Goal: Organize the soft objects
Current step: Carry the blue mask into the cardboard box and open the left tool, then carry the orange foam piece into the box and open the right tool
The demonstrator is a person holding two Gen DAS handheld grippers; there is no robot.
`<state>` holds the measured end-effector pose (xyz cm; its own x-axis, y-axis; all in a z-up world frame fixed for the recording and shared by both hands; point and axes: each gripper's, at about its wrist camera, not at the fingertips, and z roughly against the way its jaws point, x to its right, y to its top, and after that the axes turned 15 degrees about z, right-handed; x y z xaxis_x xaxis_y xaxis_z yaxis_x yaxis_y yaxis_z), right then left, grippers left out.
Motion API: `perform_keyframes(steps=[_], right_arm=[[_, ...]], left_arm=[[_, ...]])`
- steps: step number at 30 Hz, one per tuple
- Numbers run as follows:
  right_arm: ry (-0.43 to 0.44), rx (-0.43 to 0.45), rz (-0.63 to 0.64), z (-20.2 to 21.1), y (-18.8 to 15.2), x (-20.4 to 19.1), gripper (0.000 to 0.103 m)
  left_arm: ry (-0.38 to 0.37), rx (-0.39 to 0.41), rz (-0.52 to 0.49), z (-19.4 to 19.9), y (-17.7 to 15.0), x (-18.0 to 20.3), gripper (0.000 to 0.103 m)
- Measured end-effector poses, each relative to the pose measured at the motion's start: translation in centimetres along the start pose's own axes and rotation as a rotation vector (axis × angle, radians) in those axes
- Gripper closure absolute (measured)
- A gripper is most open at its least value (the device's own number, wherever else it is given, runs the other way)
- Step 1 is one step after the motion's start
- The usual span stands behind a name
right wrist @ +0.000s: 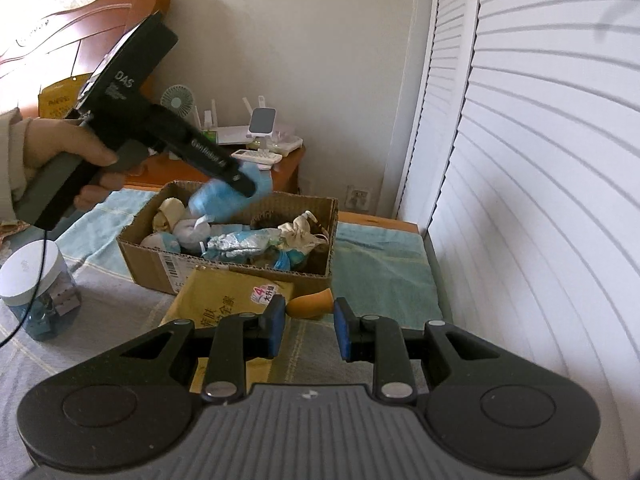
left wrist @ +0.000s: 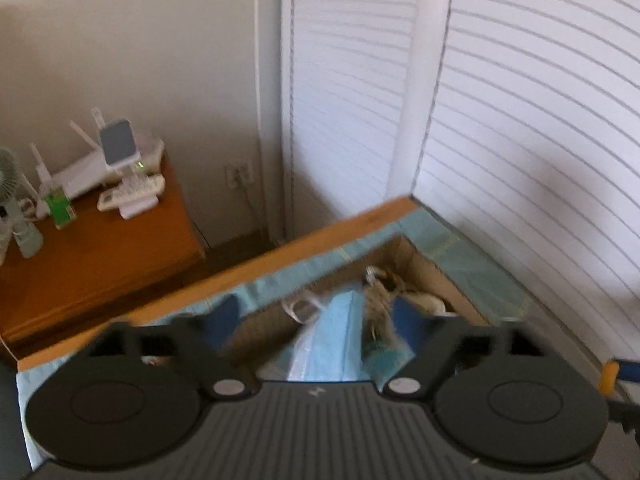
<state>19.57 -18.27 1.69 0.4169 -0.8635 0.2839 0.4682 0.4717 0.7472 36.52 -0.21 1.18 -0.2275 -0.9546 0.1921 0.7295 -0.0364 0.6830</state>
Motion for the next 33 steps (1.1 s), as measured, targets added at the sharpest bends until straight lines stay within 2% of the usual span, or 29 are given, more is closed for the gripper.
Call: perform_keyframes(steps=[3, 6, 11, 20, 24, 31, 33], right_arm=[[0.002, 0.002, 0.008, 0.1, 0.2, -0.1, 0.073], [0.010, 0.008, 0.016, 0.2, 0.5, -0.2, 0.073], [0.041, 0.016, 0.038, 0.2, 1.5, -0.6, 0.073], [0.143, 0.043, 0.088, -1.2, 5.0, -2.5, 0.073], [0.194, 0.030, 0.097, -3.0, 6.8, -3.6, 0.073], [0.225, -0.015, 0.125, -6.5, 9.2, -5.9, 0.073], [0.226, -0.025, 0.131, -7.4, 9.7, -6.4, 0.073]], left_arm=[[-0.012, 0.008, 0.011, 1.1, -0.1, -0.4, 0.013], [0.005, 0.030, 0.014, 3.2, -0.8, -0.7, 0.006], [0.044, 0.074, 0.012, 7.9, -3.8, -1.0, 0.002], [0.167, 0.114, 0.116, 15.4, -13.0, -2.6, 0.001], [0.175, 0.107, 0.165, 16.5, -15.6, -2.8, 0.001], [0.149, 0.139, 0.224, 16.2, -16.9, -3.5, 0.001], [0.166, 0.152, 0.235, 16.0, -17.2, -3.7, 0.001]])
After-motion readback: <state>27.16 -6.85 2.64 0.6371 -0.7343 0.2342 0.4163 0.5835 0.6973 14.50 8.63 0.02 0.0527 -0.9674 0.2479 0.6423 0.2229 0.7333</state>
